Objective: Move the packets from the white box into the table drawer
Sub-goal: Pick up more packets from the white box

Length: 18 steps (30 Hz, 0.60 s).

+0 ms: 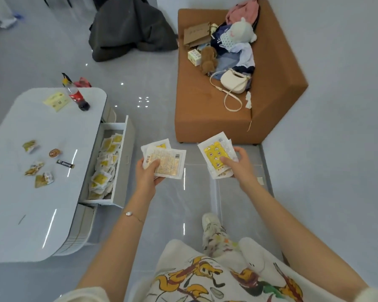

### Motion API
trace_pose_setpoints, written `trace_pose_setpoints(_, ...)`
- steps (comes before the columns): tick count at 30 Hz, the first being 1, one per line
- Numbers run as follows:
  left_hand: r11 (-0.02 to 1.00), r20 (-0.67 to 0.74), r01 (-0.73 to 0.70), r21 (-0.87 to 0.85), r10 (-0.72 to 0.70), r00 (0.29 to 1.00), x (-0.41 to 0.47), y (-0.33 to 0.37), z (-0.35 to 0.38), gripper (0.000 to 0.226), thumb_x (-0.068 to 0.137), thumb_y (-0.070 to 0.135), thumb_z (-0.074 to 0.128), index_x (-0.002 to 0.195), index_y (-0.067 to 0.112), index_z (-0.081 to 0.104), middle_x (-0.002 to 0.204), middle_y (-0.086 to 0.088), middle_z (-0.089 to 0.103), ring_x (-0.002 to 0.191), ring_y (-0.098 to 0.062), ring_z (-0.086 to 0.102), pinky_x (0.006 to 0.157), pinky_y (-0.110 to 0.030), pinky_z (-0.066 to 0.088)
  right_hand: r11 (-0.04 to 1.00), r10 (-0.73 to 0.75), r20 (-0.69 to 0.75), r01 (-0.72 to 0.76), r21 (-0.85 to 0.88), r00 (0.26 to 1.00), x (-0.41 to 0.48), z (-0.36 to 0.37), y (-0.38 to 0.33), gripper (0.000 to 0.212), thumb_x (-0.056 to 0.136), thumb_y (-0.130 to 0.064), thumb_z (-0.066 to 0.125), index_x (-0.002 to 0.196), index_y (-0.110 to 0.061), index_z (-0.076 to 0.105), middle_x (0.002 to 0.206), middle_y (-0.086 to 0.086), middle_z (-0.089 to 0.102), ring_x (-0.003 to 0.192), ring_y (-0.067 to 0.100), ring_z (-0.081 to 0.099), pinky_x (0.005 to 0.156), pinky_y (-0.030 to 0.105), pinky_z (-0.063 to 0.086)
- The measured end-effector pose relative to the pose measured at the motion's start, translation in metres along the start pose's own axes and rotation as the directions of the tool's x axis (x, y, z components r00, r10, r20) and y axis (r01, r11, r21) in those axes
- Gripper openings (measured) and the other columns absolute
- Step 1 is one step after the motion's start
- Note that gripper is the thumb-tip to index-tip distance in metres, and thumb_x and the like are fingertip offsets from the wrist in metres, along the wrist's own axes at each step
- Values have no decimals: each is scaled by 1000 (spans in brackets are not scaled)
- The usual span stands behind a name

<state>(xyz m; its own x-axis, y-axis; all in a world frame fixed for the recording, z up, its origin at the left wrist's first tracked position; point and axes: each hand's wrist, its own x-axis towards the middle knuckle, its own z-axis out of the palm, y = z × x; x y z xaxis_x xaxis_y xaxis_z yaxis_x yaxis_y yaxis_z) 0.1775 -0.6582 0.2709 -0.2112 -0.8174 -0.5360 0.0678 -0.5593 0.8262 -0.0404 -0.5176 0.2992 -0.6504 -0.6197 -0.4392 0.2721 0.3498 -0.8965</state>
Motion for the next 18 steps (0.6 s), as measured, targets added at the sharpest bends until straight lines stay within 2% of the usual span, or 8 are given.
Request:
trace_pose_setpoints(4, 996, -68, -34, -82, 29, 997, 27, 6, 12, 35, 92, 8, 57, 125, 17, 48, 116, -6, 63, 102, -22, 65, 70, -36, 57, 999, -21, 112, 25, -33, 993, 51, 10, -24, 40, 86, -10, 69, 118, -16, 47, 114, 8, 65, 84, 19, 68, 64, 33, 58)
trace_pose_setpoints(9, 979, -185, -47, -197, 10, 983, 42, 8, 23, 30, 93, 5, 55, 113, 27, 55, 111, -4, 65, 100, -22, 65, 79, -43, 56, 996, -19, 256, 41, -82, 966, 104, 30, -55, 38, 85, -10, 70, 116, -16, 49, 112, 7, 64, 83, 16, 68, 60, 27, 57)
trace_pose_setpoints(11, 976, -251, -49, -212, -6, 968, 47, 7, 22, 27, 93, 6, 56, 107, 28, 54, 107, -2, 65, 98, -22, 65, 78, -43, 56, 993, -12, 310, 48, -109, 951, 122, 41, -64, 36, 84, -9, 70, 113, -16, 50, 110, 7, 64, 82, 16, 67, 59, 25, 57)
trace_pose_setpoints(14, 979, -329, -60, -193, -7, 944, 53, 11, 16, 25, 93, 7, 57, 111, 21, 49, 105, -1, 63, 95, -20, 64, 74, -40, 57, 986, -2, 371, 63, -154, 929, 145, 65, -75, 36, 84, -9, 70, 114, -14, 50, 106, 4, 64, 81, 15, 67, 56, 22, 55)
trace_pose_setpoints(18, 968, -429, -72, -242, -40, 903, 72, 20, -1, 32, 92, 7, 57, 119, 20, 46, 104, 1, 62, 89, -15, 64, 69, -36, 56, 982, 22, 447, 66, -178, 894, 175, 109, -81, 36, 84, -12, 71, 114, -16, 52, 109, 5, 65, 87, 18, 68, 68, 30, 57)
